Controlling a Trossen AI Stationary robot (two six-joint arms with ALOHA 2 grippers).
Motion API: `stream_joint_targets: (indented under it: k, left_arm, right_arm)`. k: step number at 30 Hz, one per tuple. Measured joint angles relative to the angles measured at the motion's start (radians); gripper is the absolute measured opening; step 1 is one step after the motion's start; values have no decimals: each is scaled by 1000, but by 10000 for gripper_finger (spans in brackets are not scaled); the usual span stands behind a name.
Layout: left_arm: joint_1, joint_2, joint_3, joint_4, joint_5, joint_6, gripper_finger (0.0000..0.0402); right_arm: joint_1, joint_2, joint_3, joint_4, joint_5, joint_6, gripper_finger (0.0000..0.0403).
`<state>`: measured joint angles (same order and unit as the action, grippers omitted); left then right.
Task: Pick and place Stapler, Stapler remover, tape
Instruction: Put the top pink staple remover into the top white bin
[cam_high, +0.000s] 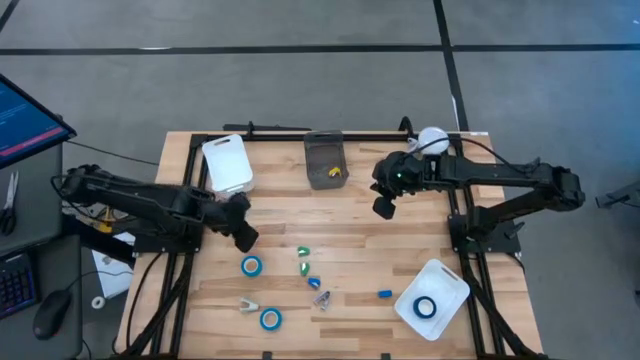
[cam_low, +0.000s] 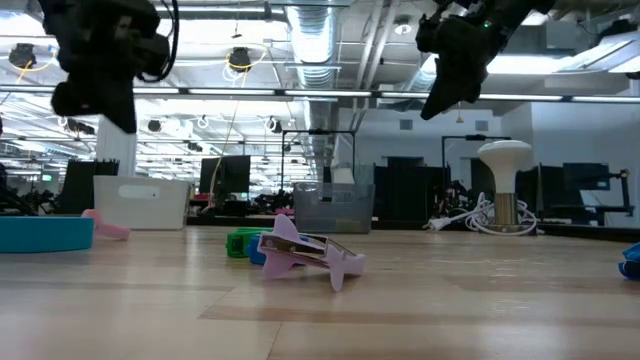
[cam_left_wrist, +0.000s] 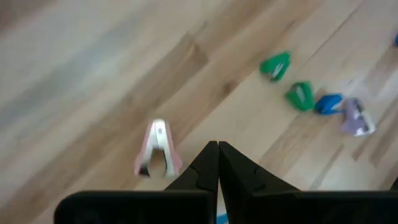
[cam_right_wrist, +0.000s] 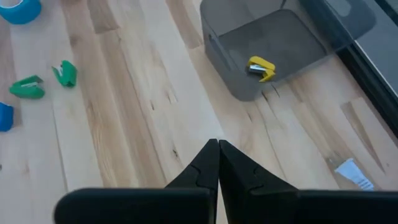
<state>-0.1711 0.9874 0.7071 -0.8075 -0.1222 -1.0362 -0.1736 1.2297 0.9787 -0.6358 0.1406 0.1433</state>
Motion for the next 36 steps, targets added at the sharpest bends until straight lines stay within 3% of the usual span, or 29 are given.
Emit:
stream_joint_targets:
  k: [11,22,26,32,36]
  left_arm:
    - [11,216,0,-22,51,25,3]
    - [53,267,0,11,94,91,5]
    - [89,263,0,36,104,120,29]
    - [130,263,0,40,198,118,85]
    - [146,263,0,42,213,91,96]
  right_arm:
    - [-45,0,0,1,0,-4,1]
    - [-59,0,0,33,-1,-12,1]
    - [-59,0,0,37,-1,-14,1]
    - [-59,0,0,38,-1,-20,1]
    - [-65,0,0,37,-1,-22,1]
